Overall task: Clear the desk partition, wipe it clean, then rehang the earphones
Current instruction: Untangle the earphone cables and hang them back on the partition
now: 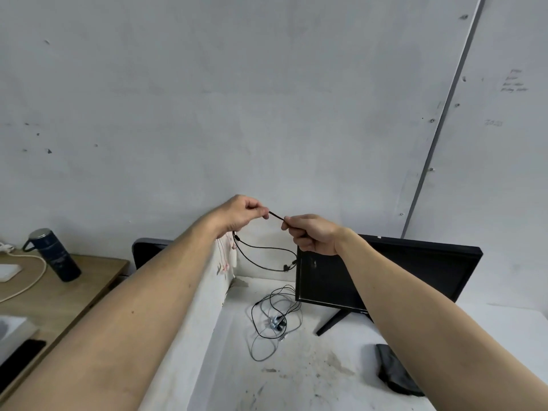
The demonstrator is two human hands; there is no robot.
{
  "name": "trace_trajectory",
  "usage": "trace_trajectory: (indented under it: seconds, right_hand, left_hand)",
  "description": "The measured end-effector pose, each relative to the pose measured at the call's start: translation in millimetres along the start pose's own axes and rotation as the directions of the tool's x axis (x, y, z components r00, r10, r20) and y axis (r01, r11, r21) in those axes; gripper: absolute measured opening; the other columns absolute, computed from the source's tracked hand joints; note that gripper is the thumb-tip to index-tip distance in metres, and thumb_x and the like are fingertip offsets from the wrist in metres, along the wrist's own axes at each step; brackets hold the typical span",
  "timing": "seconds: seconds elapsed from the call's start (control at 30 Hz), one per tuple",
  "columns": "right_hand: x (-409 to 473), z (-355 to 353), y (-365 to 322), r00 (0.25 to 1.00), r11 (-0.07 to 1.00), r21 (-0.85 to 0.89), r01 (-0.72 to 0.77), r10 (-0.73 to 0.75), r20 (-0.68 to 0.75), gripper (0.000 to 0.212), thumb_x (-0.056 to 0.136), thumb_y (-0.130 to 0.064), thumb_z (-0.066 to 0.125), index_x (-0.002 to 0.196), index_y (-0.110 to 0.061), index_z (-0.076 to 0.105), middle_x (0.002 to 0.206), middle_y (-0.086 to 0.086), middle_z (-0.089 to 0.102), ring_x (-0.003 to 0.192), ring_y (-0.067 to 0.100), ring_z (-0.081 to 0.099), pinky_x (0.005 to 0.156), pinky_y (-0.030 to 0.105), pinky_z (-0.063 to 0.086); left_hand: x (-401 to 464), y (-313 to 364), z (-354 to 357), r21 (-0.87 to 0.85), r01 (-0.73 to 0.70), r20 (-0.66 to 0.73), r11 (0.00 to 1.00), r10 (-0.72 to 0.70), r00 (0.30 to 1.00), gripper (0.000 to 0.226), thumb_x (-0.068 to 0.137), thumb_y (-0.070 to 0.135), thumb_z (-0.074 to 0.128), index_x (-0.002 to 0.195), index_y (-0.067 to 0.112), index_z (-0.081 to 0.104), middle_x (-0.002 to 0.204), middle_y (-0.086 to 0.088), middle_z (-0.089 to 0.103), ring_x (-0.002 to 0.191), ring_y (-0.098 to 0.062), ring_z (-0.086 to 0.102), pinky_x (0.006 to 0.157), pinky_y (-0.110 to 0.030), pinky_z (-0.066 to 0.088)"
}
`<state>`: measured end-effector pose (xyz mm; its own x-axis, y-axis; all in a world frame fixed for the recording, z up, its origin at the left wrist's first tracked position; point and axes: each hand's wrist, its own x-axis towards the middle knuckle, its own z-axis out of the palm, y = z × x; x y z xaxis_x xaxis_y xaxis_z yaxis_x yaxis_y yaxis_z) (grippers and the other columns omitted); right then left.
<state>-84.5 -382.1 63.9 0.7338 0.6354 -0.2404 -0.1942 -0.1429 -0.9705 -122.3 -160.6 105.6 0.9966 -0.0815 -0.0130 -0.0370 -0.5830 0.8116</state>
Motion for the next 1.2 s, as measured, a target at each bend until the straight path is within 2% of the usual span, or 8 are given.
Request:
trace_trajectory:
  seconds: [0.1,0.2,0.27,0.5,0.67,0.87,1.07,1.2]
  right_hand:
    - [-2,12,-13,1.000,0.992,-0.128,0.004,-0.003,0.009,0.026,0.105,-0.033,0.047,0.097,-0.010,0.056,0.062,-0.004,0.024,0.046,0.009,0.018,0.043,0.022,0.015]
    - [-2,25,-28,0.999,0.972,-0.233,-0.023,0.034,0.042,0.030,0.104,-0.038,0.048,0.096,-0.010,0.057,0.061,-0.004,0.027,0.044,0.010,0.021,0.041,0.021,0.020]
    - [-1,35,-36,0.991,0.982,-0.181,-0.048,0.069,0.113,0.030,0.105,-0.039,0.046,0.091,-0.013,0.056,0.061,-0.004,0.027,0.047,0.011,0.024,0.044,0.021,0.024]
    - [9,63,-49,0.989,0.993,-0.120,0.003,0.015,0.144,0.031,0.106,-0.039,0.041,0.088,-0.017,0.051,0.063,-0.005,0.022,0.047,0.009,0.017,0.044,0.022,0.013]
    - [24,90,-47,0.991,0.994,-0.068,0.086,-0.078,0.112,0.026,0.108,-0.033,0.037,0.094,-0.016,0.051,0.064,-0.005,0.023,0.052,0.011,0.016,0.046,0.022,0.014]
    - [49,125,-22,0.992,0.976,-0.177,0.125,-0.119,0.045,0.023,0.107,-0.024,0.038,0.098,-0.012,0.056,0.065,-0.003,0.031,0.050,0.011,0.026,0.049,0.024,0.022]
    - [70,151,18,0.996,0.956,-0.280,0.081,-0.065,0.066,0.024,0.104,-0.016,0.043,0.095,-0.009,0.063,0.073,0.002,0.045,0.056,0.016,0.044,0.054,0.028,0.037]
    - [81,161,48,0.997,0.948,-0.319,0.013,0.012,0.076,0.021,0.101,-0.013,0.049,0.097,-0.006,0.068,0.075,0.005,0.048,0.064,0.020,0.057,0.076,0.039,0.052]
  left_hand:
    - [-6,7,-29,0.138,-0.058,-0.038,0.989,0.064,0.997,0.012,0.089,0.031,0.069,0.083,0.023,0.076,0.071,0.011,0.069,0.061,0.006,0.056,0.063,-0.014,0.041]
    - [-14,12,-54,0.215,-0.066,-0.069,0.974,0.083,0.994,0.019,0.080,0.045,0.073,0.083,0.027,0.078,0.092,-0.005,0.076,0.085,-0.012,0.064,0.084,-0.029,0.046]
    - [-21,17,-67,0.218,-0.095,-0.126,0.971,0.125,0.984,0.013,0.084,0.037,0.074,0.086,0.025,0.078,0.092,0.003,0.076,0.092,-0.013,0.067,0.088,-0.029,0.048]
    - [-40,24,-106,0.249,-0.154,-0.271,0.956,0.221,0.937,0.011,0.086,0.033,0.073,0.088,0.022,0.077,0.088,0.005,0.075,0.091,-0.013,0.068,0.087,-0.029,0.050]
    - [-57,12,-126,0.285,-0.122,-0.313,0.951,0.212,0.926,0.014,0.088,0.033,0.071,0.090,0.020,0.076,0.083,0.009,0.072,0.078,-0.002,0.063,0.071,-0.015,0.044]
    - [-69,-48,-134,0.312,-0.002,-0.329,0.950,0.110,0.938,0.012,0.093,0.028,0.065,0.091,0.020,0.074,0.084,0.011,0.069,0.079,-0.001,0.060,0.068,-0.010,0.039]
    - [-75,-124,-125,0.334,0.146,-0.261,0.931,-0.058,0.964,0.015,0.096,0.025,0.059,0.085,0.025,0.069,0.080,0.007,0.065,0.077,-0.015,0.058,0.068,-0.022,0.041]
    - [-83,-164,-116,0.373,0.218,-0.127,0.902,-0.183,0.975,0.015,0.098,0.028,0.056,0.091,0.025,0.069,0.090,0.008,0.069,0.091,-0.014,0.061,0.075,-0.022,0.041]
